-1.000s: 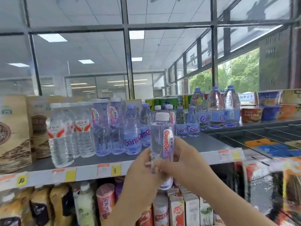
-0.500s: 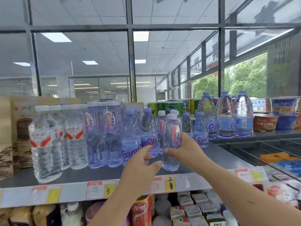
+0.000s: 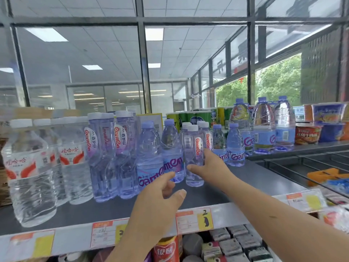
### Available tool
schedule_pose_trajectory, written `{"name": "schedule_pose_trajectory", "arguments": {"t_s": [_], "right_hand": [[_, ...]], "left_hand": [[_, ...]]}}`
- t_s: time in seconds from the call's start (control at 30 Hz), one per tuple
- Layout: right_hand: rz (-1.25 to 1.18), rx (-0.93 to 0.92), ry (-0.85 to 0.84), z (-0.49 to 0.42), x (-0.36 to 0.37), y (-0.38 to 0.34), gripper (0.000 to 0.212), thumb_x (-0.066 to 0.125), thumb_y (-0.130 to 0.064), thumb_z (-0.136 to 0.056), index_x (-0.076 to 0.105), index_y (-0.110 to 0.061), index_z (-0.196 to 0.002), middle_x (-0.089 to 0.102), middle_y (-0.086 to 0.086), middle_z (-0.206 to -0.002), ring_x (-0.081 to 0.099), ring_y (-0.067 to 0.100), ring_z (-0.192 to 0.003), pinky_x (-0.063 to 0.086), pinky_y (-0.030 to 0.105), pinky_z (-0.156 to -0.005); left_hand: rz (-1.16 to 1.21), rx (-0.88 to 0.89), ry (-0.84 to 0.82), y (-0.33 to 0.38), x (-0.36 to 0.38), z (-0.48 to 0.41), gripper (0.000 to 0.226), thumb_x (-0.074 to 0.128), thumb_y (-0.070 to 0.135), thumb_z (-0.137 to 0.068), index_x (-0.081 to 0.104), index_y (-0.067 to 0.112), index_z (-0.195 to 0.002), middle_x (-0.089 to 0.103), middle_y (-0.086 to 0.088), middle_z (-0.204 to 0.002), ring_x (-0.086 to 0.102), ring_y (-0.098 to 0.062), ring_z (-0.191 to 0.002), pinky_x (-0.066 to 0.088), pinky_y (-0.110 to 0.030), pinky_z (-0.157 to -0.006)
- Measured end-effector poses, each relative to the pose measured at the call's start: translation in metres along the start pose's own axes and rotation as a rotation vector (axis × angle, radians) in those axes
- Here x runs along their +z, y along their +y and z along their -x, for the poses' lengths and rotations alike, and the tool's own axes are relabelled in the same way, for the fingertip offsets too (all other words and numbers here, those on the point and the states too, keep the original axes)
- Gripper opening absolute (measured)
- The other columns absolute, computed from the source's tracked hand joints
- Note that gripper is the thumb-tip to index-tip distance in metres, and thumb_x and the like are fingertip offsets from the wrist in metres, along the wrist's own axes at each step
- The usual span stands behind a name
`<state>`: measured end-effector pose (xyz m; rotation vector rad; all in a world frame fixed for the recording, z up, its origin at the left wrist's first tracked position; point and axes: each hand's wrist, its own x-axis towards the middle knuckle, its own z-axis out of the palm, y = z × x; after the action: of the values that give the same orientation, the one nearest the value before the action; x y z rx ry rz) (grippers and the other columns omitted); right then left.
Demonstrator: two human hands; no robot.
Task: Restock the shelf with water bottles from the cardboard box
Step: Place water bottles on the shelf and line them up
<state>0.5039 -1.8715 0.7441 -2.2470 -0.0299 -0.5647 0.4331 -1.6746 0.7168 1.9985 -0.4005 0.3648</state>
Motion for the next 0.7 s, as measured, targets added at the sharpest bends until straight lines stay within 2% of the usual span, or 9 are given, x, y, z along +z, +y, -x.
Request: {"name": "schedule_pose_trajectory", "arguments": {"t_s": [0.07, 0.2, 0.27, 0.33, 0.4, 0.47, 0.53, 0.6, 0.7], "right_hand": [[0.008, -0.003, -0.001, -0.002, 0.001, -0.001, 0.044, 0.074, -0.038, -0.083, 0.054, -0.021, -0.118, 0.066, 0.001, -0.112, 0.062, 0.024, -0.104, 0.051, 0.043, -0.094], [0.039, -0.001, 0.001, -0.004, 0.002, 0.000, 0.049, 0.073, -0.042, -0.084, 0.050, -0.021, -0.122, 0.065, 0.002, -0.117, 0.061, 0.023, -0.103, 0.050, 0.038, -0.090], [0.042, 0.003, -0.009, -0.002, 0.002, 0.001, 0.061, 0.072, -0.046, -0.083, 0.046, -0.020, -0.131, 0.064, 0.005, -0.125, 0.061, 0.024, -0.107, 0.050, 0.038, -0.093], [0.033, 0.018, -0.010, 0.004, -0.001, 0.000, 0.084, 0.073, -0.049, -0.082, 0.032, -0.017, -0.148, 0.054, 0.008, -0.141, 0.055, 0.028, -0.121, 0.046, 0.037, -0.098], [0.038, 0.003, 0.002, 0.016, -0.006, 0.000, 0.091, 0.073, -0.049, -0.082, 0.025, -0.016, -0.152, 0.049, 0.010, -0.146, 0.052, 0.030, -0.127, 0.044, 0.037, -0.095], [0.064, -0.037, 0.021, 0.030, -0.012, -0.002, 0.081, 0.072, -0.044, -0.084, 0.031, -0.015, -0.148, 0.054, 0.011, -0.140, 0.054, 0.029, -0.123, 0.044, 0.035, -0.091], [0.089, -0.068, 0.030, 0.048, -0.019, -0.007, 0.069, 0.070, -0.041, -0.086, 0.042, -0.013, -0.142, 0.060, 0.011, -0.132, 0.057, 0.029, -0.117, 0.046, 0.035, -0.089], [0.080, -0.105, 0.053, 0.067, -0.028, -0.011, 0.060, 0.067, -0.041, -0.088, 0.049, -0.013, -0.137, 0.063, 0.009, -0.128, 0.059, 0.026, -0.114, 0.048, 0.036, -0.091], [-0.018, -0.150, 0.116, 0.107, -0.038, -0.013, 0.056, 0.064, -0.042, -0.091, 0.051, -0.020, -0.141, 0.063, -0.001, -0.128, 0.059, 0.015, -0.116, 0.045, 0.028, -0.093]], "left_hand": [[0.011, -0.006, 0.007, 0.000, 0.001, 0.000, 0.050, 0.072, 0.034, -0.087, 0.055, 0.043, -0.133, 0.063, 0.025, -0.108, 0.060, 0.008, -0.102, 0.051, -0.030, -0.097], [0.032, 0.001, 0.013, 0.002, 0.004, 0.001, 0.046, 0.073, 0.032, -0.086, 0.058, 0.042, -0.128, 0.064, 0.023, -0.106, 0.061, 0.008, -0.100, 0.051, -0.028, -0.096], [0.041, 0.008, 0.014, 0.006, 0.006, 0.004, 0.044, 0.072, 0.031, -0.087, 0.059, 0.043, -0.127, 0.063, 0.024, -0.107, 0.060, 0.009, -0.100, 0.050, -0.024, -0.094], [0.058, 0.006, 0.006, 0.010, 0.007, 0.010, 0.042, 0.071, 0.032, -0.088, 0.059, 0.044, -0.125, 0.063, 0.024, -0.109, 0.060, 0.010, -0.101, 0.051, -0.023, -0.092], [0.073, 0.008, 0.006, 0.016, 0.008, 0.017, 0.041, 0.071, 0.032, -0.088, 0.060, 0.043, -0.126, 0.063, 0.024, -0.111, 0.059, 0.012, -0.100, 0.051, -0.015, -0.085], [0.067, 0.027, 0.014, 0.022, 0.011, 0.022, 0.042, 0.071, 0.030, -0.089, 0.060, 0.040, -0.128, 0.062, 0.023, -0.111, 0.059, 0.012, -0.099, 0.047, -0.007, -0.076], [0.065, 0.042, 0.020, 0.029, 0.014, 0.030, 0.043, 0.070, 0.028, -0.090, 0.059, 0.036, -0.130, 0.062, 0.020, -0.114, 0.060, 0.012, -0.096, 0.047, -0.005, -0.072], [0.089, 0.042, 0.027, 0.034, 0.017, 0.039, 0.043, 0.070, 0.026, -0.090, 0.059, 0.034, -0.131, 0.063, 0.016, -0.117, 0.061, 0.012, -0.096, 0.049, -0.008, -0.074], [0.114, 0.027, 0.045, 0.034, 0.023, 0.059, 0.038, 0.070, 0.027, -0.090, 0.062, 0.039, -0.124, 0.064, 0.021, -0.113, 0.061, 0.015, -0.094, 0.049, -0.015, -0.080]]}}
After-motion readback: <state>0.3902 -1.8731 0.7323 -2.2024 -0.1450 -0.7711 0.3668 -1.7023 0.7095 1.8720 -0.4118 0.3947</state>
